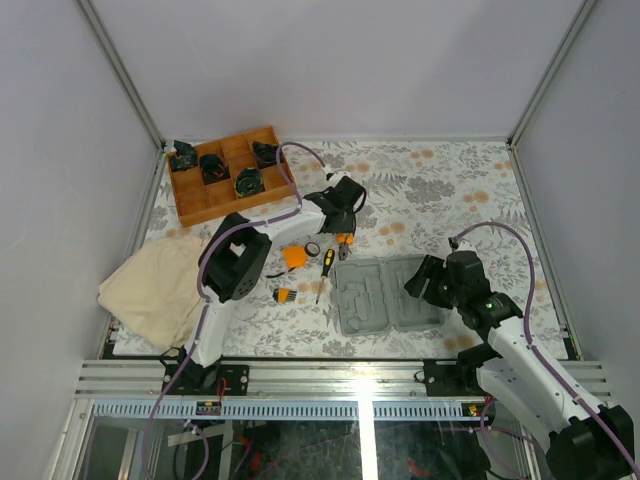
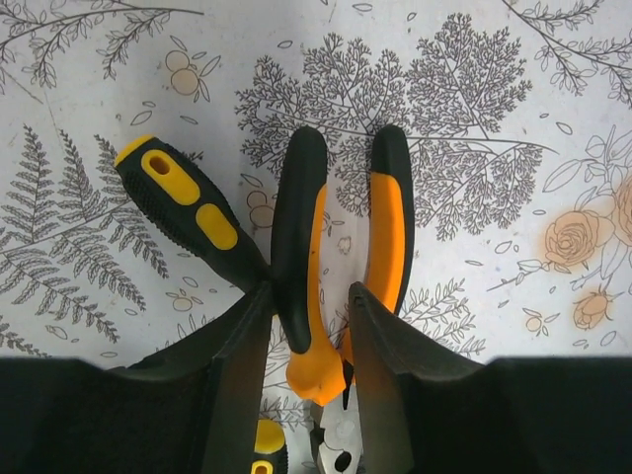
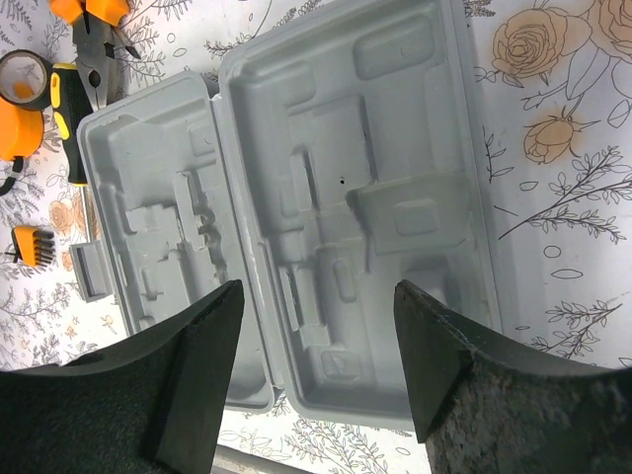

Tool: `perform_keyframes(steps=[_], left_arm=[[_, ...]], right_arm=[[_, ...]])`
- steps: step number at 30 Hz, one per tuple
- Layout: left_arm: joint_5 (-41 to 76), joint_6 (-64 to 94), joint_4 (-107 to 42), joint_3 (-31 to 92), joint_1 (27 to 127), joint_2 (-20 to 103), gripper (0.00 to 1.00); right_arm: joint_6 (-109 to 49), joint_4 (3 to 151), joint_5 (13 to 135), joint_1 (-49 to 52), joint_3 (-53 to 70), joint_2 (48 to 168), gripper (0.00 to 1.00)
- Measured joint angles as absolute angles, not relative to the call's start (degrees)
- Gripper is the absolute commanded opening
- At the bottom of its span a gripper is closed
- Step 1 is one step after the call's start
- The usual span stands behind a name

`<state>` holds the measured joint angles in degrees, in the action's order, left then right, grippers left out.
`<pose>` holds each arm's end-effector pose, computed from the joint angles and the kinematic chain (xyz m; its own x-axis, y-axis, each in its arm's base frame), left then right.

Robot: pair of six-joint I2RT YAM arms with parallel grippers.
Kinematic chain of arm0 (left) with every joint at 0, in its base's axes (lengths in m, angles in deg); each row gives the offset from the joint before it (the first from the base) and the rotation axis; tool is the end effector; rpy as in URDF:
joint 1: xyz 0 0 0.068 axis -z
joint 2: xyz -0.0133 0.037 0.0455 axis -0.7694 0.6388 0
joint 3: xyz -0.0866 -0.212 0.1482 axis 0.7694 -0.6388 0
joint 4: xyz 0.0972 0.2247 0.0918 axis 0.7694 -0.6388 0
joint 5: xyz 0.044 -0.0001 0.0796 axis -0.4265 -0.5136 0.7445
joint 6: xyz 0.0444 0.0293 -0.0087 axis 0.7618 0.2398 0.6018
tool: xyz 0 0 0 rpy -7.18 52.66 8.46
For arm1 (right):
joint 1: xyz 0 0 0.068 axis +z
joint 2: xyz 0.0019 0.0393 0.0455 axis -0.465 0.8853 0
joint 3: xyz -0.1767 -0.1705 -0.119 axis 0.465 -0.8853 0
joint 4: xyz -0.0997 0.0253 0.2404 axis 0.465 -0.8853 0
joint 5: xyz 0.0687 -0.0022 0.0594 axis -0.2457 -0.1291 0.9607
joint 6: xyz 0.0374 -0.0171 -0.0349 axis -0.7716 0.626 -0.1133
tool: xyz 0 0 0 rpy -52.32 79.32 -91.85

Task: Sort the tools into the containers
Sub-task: Pick up the pliers at the center of the board.

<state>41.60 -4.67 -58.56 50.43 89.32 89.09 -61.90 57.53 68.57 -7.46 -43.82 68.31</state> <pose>0.3690 -0.2866 0.1702 -0.7976 0.0026 -0.6032 0.0811 0.9914 -0.1029 0.1491 0.0567 0.2007 -0.6931 0.4091 -0.5935 0.0678 0.8567 0.5113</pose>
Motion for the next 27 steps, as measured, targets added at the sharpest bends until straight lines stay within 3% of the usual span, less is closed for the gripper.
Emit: perform_keyframes(steps=[11,18,27], left_arm=[[42.39,-2.92,-59.01,52.97,89.21,91.16,0.00],[42.87,-1.78,-59.93,52.31,89.19,89.85,0.00],[41.64,1.28,-59.56,47.06,89.15,77.35,0.00]], right_arm=[[-61.92,57.51,68.55,-7.46,-43.95,68.31,0.69],[-61.90,57.42,68.44,-7.46,-43.86,68.02,0.69],[-61.04,58.51,67.00,-7.46,-41.98,65.03,0.80]])
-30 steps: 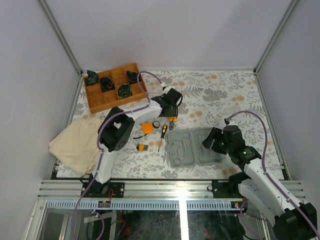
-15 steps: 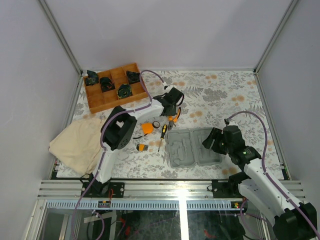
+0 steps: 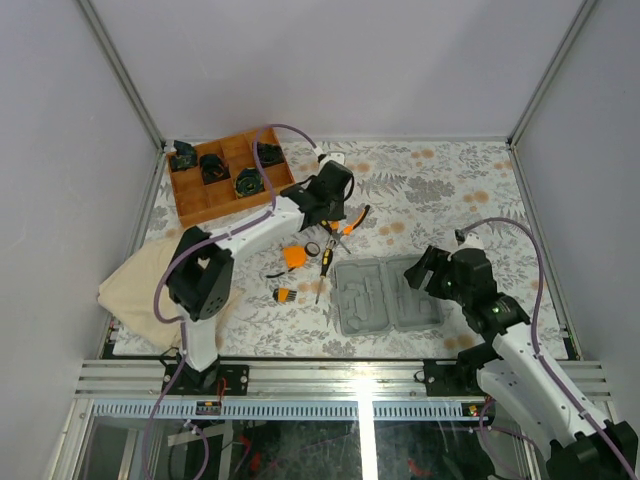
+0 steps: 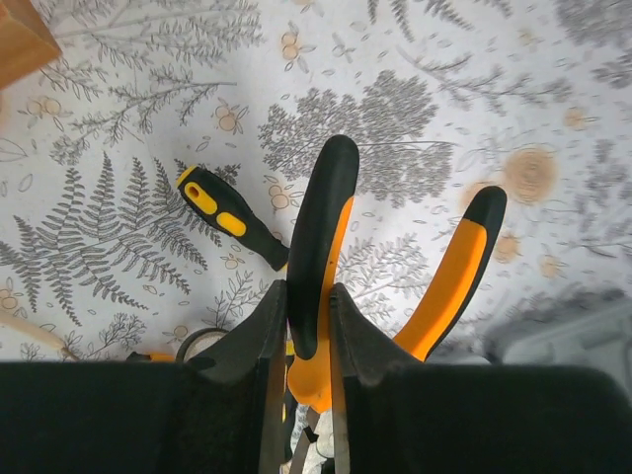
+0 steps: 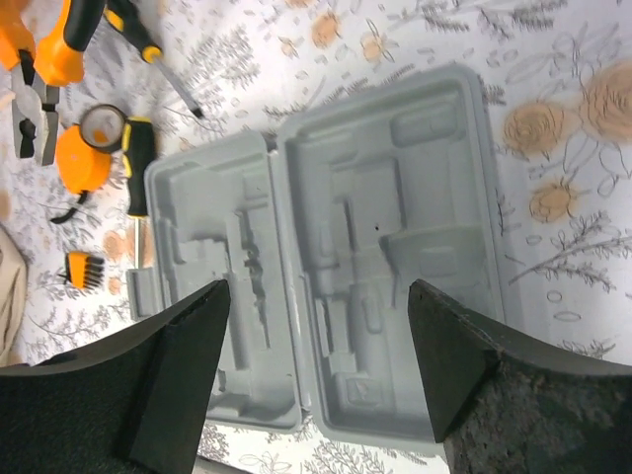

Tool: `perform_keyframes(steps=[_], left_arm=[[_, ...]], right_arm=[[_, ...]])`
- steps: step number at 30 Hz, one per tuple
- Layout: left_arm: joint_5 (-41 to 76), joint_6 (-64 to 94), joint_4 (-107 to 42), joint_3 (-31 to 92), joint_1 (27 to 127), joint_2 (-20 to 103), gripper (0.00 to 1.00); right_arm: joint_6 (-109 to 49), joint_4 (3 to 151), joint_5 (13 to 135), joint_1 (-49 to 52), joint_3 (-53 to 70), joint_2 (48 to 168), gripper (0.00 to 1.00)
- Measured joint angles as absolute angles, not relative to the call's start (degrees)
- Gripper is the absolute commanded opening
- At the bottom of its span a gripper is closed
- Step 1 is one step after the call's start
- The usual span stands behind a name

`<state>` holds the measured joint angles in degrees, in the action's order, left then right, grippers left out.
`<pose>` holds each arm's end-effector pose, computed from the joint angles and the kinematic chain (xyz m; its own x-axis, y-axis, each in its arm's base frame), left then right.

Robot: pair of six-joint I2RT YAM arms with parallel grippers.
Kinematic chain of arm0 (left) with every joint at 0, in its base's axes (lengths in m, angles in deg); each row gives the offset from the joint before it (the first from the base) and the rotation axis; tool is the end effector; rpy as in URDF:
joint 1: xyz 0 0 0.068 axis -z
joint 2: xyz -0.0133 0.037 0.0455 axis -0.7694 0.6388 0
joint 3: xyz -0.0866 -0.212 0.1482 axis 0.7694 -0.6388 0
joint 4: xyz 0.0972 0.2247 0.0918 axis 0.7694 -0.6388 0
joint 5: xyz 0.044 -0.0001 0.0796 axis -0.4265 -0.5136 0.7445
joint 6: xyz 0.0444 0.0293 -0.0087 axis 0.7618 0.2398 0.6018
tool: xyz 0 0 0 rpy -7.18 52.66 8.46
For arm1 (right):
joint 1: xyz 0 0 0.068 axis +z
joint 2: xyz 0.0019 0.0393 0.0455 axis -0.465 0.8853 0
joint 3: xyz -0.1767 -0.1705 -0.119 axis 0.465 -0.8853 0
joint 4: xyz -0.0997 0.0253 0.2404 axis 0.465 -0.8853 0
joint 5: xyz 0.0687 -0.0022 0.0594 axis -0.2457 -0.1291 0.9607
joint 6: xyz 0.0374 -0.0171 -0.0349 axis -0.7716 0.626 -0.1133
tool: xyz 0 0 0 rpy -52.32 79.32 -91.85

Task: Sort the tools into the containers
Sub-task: Pick up the pliers at the center of the board.

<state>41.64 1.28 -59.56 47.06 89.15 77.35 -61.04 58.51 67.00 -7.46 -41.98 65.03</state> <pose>0.3476 -0.2675 0.2395 -0.7196 0.0503 -0.6925 0.1671 0.9806 -0.1024 0.1474 0.0550 0.2211 -0.6183 0.4247 -0.6613 0.0224 0.8506 0.5254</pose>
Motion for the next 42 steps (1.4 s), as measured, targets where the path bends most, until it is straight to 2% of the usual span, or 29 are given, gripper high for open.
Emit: perform_keyframes(steps=[8,15,19,26,30,42], left_arm=[[36.27,2.92,-58.84,42.30,89.13,67.54,0.00],[30.45,4.82,-61.20,35.02,89.13,59.23,0.00],[26.23,7.01,-62.49,30.74,89.13,53.18,0.00],[19.11,11.33,-62.93,25.58,89.13,47.30,0.00],[16.57,12.78,-63.91,24.86,89.13,47.25,0.00],[13.97,14.11,-64.11,24.86,90.50,47.25,0.00]], right_arm=[[-55.49,67.69,70.49,-7.46,-42.14,61.77,0.81],[-47.56,84.33,83.81,-7.46,-47.08,55.37,0.79],[-42.42,90.12,91.43,-7.46,-46.77,55.56,0.77],[-34.38,94.01,101.66,-5.45,-42.42,63.78,0.74],[-26.33,92.83,104.04,-0.68,-38.70,69.03,0.75],[3.65,78.56,104.37,12.85,-25.90,86.47,0.72]])
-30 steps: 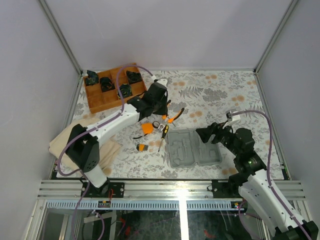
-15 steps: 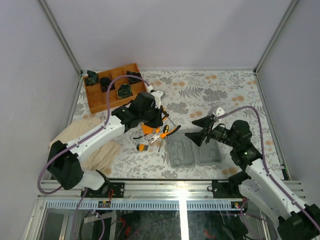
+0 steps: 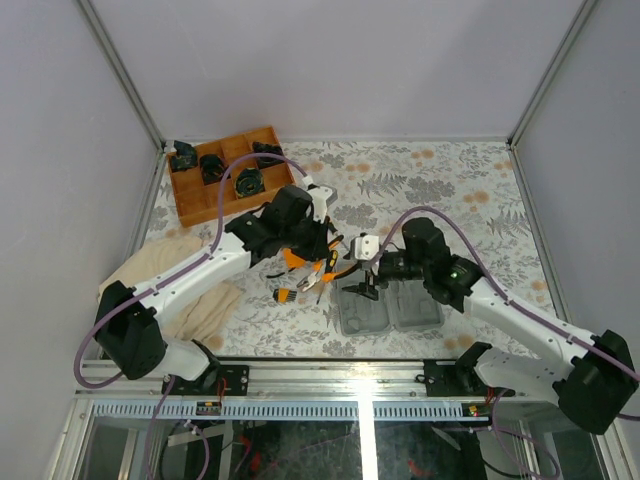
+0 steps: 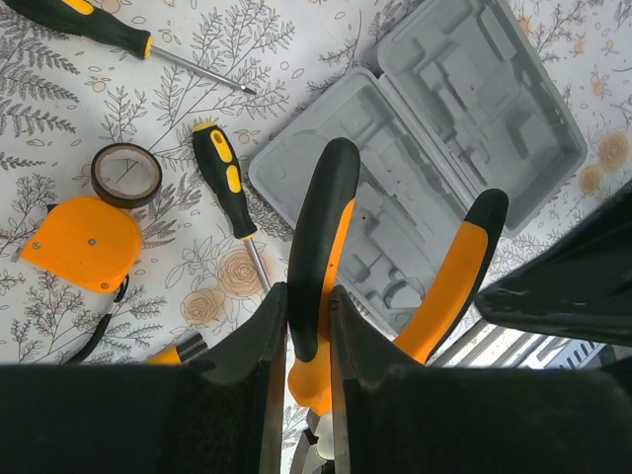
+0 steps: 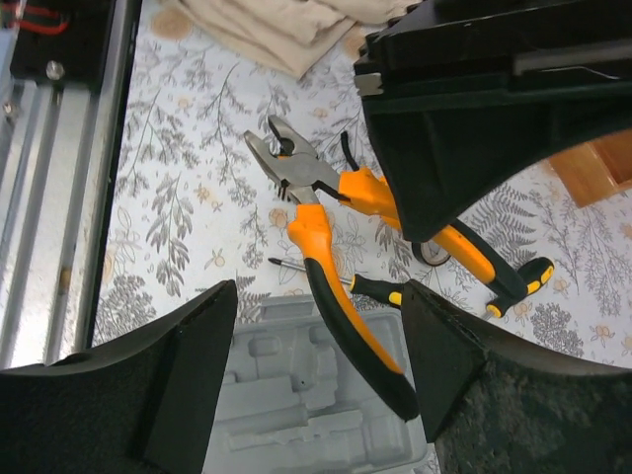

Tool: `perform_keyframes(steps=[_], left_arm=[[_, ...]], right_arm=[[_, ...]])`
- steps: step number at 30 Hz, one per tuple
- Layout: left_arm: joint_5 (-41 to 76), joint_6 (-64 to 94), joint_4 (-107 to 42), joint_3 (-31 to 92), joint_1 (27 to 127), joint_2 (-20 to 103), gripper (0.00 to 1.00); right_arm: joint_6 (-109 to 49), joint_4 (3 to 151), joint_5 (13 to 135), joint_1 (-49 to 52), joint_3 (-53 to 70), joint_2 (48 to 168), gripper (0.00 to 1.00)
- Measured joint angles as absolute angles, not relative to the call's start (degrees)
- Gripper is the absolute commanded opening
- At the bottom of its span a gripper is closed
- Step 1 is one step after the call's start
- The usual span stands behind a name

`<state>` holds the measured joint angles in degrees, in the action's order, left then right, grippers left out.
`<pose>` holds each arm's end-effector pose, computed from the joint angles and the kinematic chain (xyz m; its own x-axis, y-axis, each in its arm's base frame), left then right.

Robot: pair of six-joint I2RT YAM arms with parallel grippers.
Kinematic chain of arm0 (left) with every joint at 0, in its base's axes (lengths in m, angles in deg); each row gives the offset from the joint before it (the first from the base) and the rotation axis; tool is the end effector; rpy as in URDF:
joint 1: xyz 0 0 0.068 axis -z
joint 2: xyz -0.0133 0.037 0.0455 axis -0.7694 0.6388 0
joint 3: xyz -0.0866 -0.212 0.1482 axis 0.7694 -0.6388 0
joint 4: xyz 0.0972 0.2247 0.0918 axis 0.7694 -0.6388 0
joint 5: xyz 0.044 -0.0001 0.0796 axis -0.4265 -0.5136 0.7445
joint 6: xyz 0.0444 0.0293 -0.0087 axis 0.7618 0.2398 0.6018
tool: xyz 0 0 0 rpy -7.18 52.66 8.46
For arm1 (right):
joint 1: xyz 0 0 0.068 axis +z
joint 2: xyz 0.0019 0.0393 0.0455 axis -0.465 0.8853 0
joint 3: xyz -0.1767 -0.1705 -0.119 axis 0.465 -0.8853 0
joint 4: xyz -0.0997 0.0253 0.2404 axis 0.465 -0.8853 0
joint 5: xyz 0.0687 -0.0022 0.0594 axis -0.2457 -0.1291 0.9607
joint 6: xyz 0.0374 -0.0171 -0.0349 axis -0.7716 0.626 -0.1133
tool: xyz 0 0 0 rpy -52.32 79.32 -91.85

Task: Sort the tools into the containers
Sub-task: Pick up the pliers at the center of the board.

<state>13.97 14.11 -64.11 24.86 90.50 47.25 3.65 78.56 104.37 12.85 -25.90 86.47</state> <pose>0.2323 -0.2059 0.2935 -0.6850 0.3001 -0.6638 0.6078 0.7377 -0.2937 0.1643 0.1697 0.2897 0.2283 -0.2711 -0.9351 -0.9599 0.0975 -0.2627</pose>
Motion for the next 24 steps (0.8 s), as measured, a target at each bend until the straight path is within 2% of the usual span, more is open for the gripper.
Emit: perform_keyframes(steps=[13,19,21,24], left_arm=[[13.40,15.22,-64.96,24.86,91.99,47.25,0.00],[13.19,15.86,-65.18,24.86,92.47,47.25,0.00],[13.16,16.03,-65.18,24.86,92.69,47.25,0.00],[13.06,16.60,-65.11,24.88,92.75,47.21,0.07]], right_arm=[[19.98,66.60,101.97,17.52,-18.55,97.27,0.50],[23.06,64.18,98.76,19.30,-16.80,101.68,0.30],[23.54,63.89,97.84,19.67,-16.39,102.60,0.19],[24.24,63.17,97.79,20.45,-16.28,102.93,0.01]])
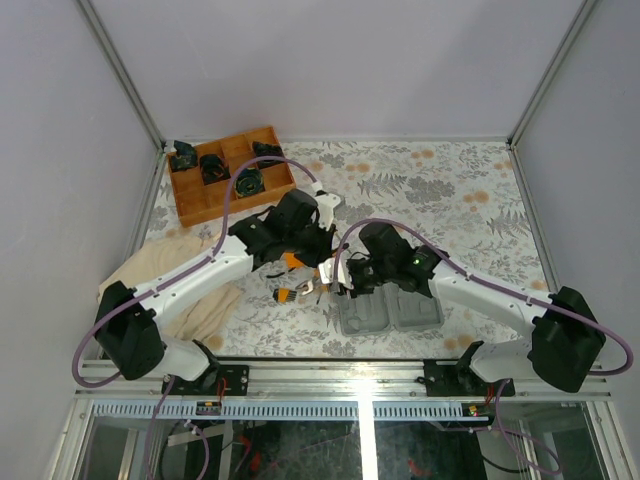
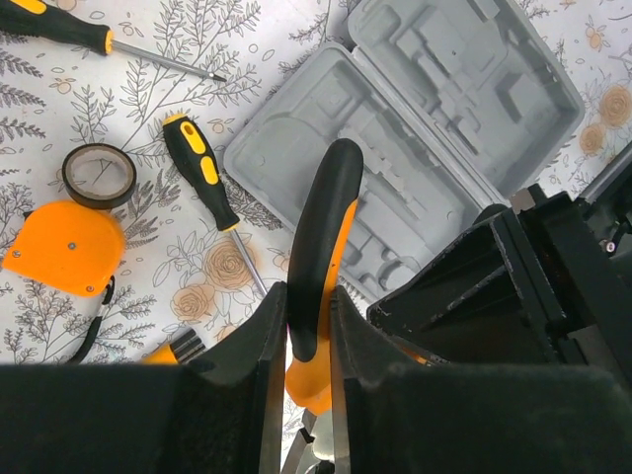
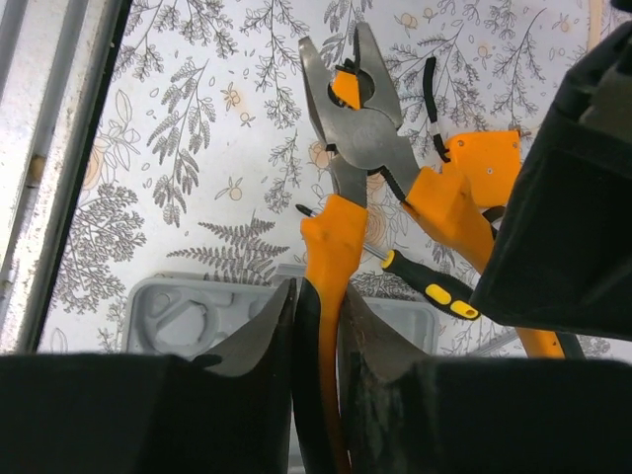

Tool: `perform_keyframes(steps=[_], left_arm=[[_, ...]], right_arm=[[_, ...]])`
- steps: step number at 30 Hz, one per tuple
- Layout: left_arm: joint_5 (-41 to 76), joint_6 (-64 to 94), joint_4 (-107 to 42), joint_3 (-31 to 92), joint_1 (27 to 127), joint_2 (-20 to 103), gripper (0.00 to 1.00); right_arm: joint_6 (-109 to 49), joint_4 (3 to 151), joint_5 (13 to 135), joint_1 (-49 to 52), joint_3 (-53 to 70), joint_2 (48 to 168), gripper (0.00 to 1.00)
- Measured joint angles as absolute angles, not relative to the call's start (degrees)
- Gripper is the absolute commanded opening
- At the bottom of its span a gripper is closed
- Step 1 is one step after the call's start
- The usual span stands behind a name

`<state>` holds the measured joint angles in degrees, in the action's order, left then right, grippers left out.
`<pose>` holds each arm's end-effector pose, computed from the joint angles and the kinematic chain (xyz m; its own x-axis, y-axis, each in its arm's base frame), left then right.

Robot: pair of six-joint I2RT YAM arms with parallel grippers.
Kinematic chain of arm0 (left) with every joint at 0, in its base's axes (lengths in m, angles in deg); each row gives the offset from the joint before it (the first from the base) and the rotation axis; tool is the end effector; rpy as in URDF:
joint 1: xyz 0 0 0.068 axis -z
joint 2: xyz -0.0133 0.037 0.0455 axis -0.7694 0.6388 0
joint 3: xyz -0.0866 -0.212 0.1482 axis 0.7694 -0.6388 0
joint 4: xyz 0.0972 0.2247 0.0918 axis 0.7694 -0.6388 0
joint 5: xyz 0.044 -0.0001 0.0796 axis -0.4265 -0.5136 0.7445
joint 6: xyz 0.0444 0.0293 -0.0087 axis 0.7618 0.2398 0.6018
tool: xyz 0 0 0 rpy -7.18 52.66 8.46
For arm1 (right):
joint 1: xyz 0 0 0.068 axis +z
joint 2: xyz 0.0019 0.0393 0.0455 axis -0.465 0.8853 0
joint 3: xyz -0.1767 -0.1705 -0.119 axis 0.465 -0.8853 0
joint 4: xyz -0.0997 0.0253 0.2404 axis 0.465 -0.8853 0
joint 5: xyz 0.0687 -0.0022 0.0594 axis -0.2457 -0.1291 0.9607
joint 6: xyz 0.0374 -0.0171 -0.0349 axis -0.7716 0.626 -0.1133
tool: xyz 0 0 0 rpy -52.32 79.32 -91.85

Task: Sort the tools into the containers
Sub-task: Pick up the pliers at the center of the board.

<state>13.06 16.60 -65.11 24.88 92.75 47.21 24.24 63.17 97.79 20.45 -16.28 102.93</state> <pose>0.2225 -0.2142 0.2925 -0.6536 0.3666 -0.6622 0.6674 0.6917 -0.2758 0.1753 0.2239 0.2524 0.3764 -0.5182 -0.7680 -0.9255 -0.1737 -0.3365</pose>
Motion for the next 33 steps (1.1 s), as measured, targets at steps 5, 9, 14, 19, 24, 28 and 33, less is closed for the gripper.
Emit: perform_keyframes(steps=[5,9,14,19,24,28,33], left_arm=[[13.21,16.95,-65.20,24.86,92.99,46.86,0.30],[13.21,16.23,-64.85,24.75,92.99,44.24,0.43],[13.14,14.85,-63.21,23.55,92.25,37.64,0.50],[14.63,12.03,-61.48,22.56,90.61,32.59,0.51],[19.37,5.85,-60.30,20.09,89.69,26.97,0.54],[22.87,0.60,-59.82,17.95,89.61,22.66,0.56],[24.90,-5.32,-59.41,16.49,89.61,19.41,0.60]], right_arm=[[24.02,63.37,97.12,20.67,-16.30,102.77,0.00],[22.23,64.50,95.87,20.74,-17.11,101.29,0.00],[18.10,66.73,93.51,20.72,-20.43,98.03,0.00],[9.79,71.56,89.16,20.74,-24.78,93.79,0.00],[-4.46,76.57,81.75,20.72,-26.62,90.64,0.00],[-15.43,81.09,76.94,20.72,-28.50,86.93,0.00],[-28.54,80.83,68.31,20.72,-28.54,85.16,0.00]])
